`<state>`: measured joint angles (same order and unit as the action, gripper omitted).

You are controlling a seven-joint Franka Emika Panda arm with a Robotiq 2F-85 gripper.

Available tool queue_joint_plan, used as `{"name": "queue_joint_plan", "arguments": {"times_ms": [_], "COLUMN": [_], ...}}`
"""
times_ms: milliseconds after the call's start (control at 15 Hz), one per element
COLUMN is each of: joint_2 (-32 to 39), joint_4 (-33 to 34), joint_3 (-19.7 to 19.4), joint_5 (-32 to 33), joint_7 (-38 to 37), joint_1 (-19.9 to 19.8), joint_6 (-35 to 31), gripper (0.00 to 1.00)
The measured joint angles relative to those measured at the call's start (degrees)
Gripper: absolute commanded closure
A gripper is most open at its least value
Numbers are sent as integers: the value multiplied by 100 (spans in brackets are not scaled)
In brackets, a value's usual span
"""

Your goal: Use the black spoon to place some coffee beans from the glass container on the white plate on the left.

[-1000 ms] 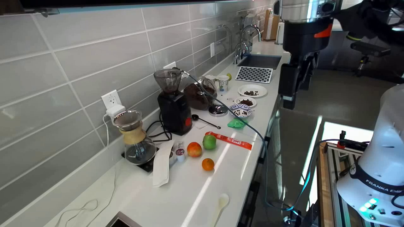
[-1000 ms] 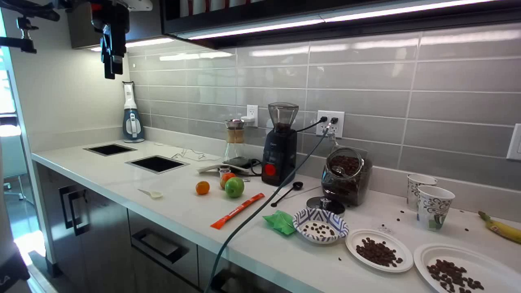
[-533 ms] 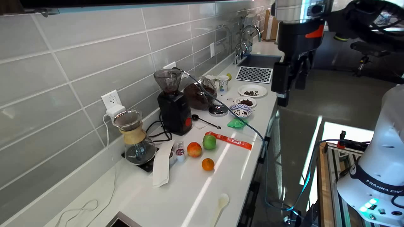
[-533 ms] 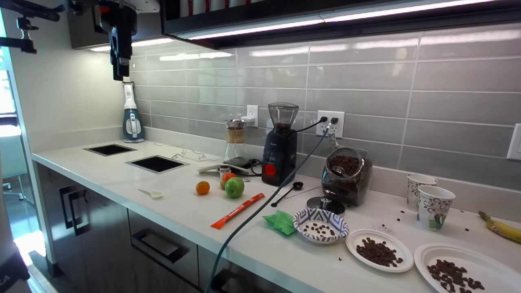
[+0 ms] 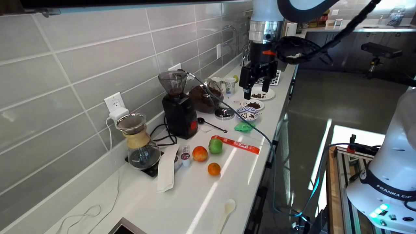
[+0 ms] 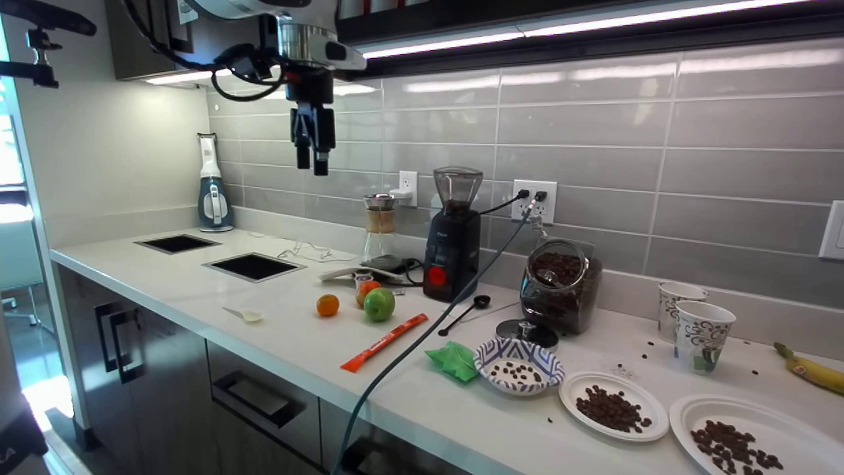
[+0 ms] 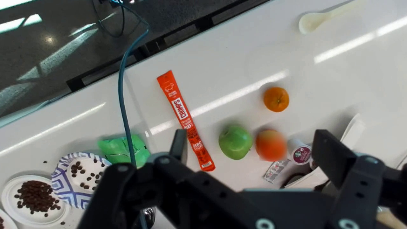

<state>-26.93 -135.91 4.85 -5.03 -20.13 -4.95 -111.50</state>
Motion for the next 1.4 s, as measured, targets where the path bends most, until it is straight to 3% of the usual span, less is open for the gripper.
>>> {"name": "queue_joint_plan", "arguments": {"times_ms": [267,933,1133,1400], "joint_2": [512,395,555,1370], "joint_4": [131,126,230,604], "joint_3": [-213,-196,-230,-236], "joint_5": [47,100,291,1090], "joint_7": [335,334,413,482], "joint_1": [0,11,8,-2], "joint_6": [-7,-37,133,121], "gripper": [0,0,0,0]}}
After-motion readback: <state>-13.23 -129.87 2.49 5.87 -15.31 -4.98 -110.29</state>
